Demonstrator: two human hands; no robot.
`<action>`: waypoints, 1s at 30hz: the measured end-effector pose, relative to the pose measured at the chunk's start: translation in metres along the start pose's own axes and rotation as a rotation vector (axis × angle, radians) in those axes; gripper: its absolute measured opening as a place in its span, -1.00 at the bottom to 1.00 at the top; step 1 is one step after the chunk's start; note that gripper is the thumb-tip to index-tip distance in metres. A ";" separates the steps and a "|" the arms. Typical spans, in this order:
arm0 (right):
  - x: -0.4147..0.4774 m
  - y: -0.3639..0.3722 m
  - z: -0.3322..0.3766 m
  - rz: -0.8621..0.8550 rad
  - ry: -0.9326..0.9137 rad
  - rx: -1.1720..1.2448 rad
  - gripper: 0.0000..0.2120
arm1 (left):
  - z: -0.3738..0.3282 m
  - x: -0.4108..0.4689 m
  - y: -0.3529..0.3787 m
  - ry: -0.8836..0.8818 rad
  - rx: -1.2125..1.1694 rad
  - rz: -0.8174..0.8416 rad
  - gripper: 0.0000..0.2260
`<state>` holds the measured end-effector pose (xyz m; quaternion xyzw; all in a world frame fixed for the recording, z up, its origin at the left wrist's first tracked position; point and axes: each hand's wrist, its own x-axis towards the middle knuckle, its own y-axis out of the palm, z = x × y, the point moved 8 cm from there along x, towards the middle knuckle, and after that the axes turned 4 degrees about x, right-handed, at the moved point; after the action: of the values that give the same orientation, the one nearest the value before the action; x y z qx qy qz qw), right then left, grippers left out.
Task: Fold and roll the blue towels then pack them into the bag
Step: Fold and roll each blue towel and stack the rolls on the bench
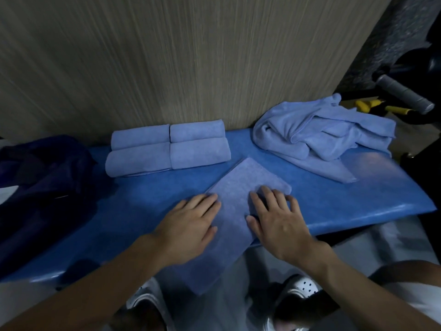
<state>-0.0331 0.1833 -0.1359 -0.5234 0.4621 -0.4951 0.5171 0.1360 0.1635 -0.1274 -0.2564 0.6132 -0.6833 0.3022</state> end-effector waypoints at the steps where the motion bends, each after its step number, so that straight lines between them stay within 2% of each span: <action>1: 0.000 -0.001 0.000 -0.002 -0.016 0.011 -0.47 | -0.005 -0.003 -0.002 0.008 0.011 0.010 -0.49; 5: -0.002 -0.006 0.011 0.017 -0.105 0.039 -0.49 | -0.028 -0.022 -0.015 0.104 0.008 0.014 -0.62; 8: -0.002 -0.004 0.021 0.074 -0.172 0.102 -0.49 | -0.027 -0.020 -0.026 0.125 -0.048 -0.106 -0.79; 11: 0.003 0.004 0.031 0.138 -0.230 0.170 -0.48 | -0.005 -0.007 -0.023 -0.008 -0.038 -0.168 -0.72; 13: 0.007 0.009 0.035 0.155 -0.281 0.206 -0.46 | 0.009 -0.002 -0.015 -0.086 -0.042 -0.144 -0.66; 16: 0.018 0.003 0.036 0.107 -0.308 0.325 -0.49 | 0.030 -0.002 -0.005 -0.197 -0.093 -0.148 -0.69; 19: 0.038 -0.011 0.018 -0.050 -0.102 0.369 -0.62 | 0.060 -0.006 0.001 -0.446 -0.269 -0.221 -0.76; 20: 0.045 -0.012 0.007 -0.064 0.015 0.367 -0.63 | 0.067 -0.006 0.007 -0.547 -0.345 -0.194 -0.70; 22: 0.055 -0.004 -0.009 0.029 0.194 0.397 -0.59 | 0.072 -0.002 0.017 -0.674 -0.446 -0.099 -0.53; 26: 0.069 0.005 -0.020 0.172 0.270 0.501 -0.50 | 0.073 0.011 0.021 -0.734 -0.515 -0.054 -0.48; 30: 0.076 0.013 -0.029 0.261 0.339 0.630 -0.58 | 0.078 0.013 0.028 -0.778 -0.666 -0.027 -0.56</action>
<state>-0.0557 0.1043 -0.1467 -0.1861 0.4289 -0.6223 0.6278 0.1862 0.0986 -0.1468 -0.5822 0.6363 -0.3087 0.4010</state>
